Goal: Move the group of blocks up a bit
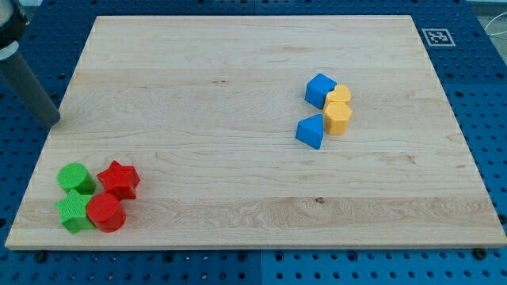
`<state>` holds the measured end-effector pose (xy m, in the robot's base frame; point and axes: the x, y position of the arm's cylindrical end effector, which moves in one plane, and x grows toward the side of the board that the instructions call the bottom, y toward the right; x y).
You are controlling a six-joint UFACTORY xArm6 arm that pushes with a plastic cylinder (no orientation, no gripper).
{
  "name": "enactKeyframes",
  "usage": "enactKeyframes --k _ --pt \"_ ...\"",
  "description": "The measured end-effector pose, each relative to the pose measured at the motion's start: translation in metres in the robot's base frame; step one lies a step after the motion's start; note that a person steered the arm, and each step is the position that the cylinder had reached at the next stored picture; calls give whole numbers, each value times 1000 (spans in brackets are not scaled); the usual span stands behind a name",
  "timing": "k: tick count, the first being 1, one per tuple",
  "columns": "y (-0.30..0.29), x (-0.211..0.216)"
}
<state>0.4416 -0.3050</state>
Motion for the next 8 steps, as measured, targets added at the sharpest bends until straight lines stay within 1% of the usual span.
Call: enactKeyframes --k 1,2,4,5,6,8 --pt "0 20" --pt "0 73" --pt "0 145" --pt "12 176" --pt "34 175" --pt "102 168"
